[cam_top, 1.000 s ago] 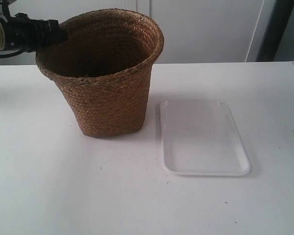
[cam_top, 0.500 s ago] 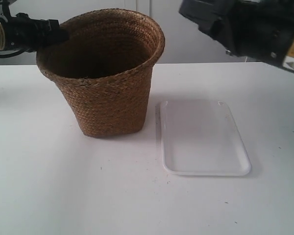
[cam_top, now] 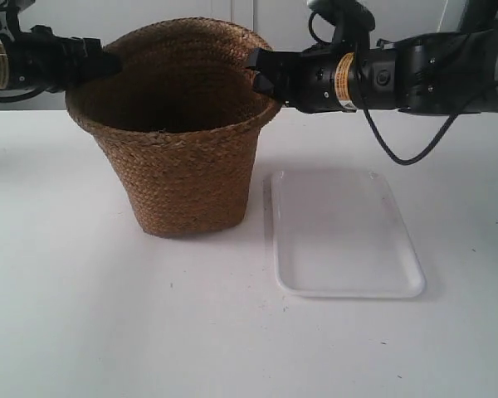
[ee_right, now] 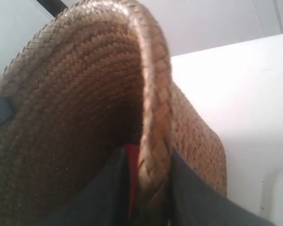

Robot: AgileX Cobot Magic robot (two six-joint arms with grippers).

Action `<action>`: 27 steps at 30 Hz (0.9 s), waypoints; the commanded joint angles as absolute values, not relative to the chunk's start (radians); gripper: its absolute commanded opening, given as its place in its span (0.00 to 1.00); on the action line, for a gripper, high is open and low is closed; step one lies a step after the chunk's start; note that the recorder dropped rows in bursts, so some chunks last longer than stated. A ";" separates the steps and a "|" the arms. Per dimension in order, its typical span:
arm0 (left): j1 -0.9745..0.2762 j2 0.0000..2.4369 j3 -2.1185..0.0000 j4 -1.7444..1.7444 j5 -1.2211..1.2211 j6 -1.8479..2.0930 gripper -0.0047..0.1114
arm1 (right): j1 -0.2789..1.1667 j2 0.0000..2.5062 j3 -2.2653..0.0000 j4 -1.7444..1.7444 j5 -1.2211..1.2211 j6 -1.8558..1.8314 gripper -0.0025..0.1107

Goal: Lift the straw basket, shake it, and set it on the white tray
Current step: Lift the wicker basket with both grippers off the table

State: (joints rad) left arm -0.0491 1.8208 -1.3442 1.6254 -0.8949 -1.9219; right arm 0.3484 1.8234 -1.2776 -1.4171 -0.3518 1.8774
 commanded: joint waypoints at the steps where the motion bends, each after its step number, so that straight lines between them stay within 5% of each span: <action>1: -0.063 1.827 -1.200 1.514 -0.963 -1.672 0.04 | 0.353 1.845 -1.269 -1.480 -0.440 1.756 0.02; 6: -0.103 1.595 -1.132 1.475 -1.091 -1.576 0.04 | 0.381 1.575 -1.263 -1.567 -0.562 1.726 0.02; 10: -0.282 1.370 -0.956 1.499 -0.726 -1.507 0.04 | 0.498 1.401 -1.131 -1.744 -0.460 1.860 0.02; 13: -0.437 1.323 -0.793 1.193 -0.392 -1.236 0.04 | 0.588 1.415 -0.969 -1.738 -0.174 1.797 0.02; 16: -0.491 1.282 -0.797 0.923 -0.277 -0.938 0.04 | 0.610 1.413 -0.937 -1.726 -0.059 1.746 0.02; 22: -0.672 0.959 -0.891 0.967 0.158 -0.907 0.04 | 0.610 1.114 -0.926 -1.744 -0.086 1.754 0.02; 27: -0.726 0.863 -0.691 0.927 0.084 -0.947 0.04 | 0.610 1.098 -0.715 -1.684 0.026 1.777 0.02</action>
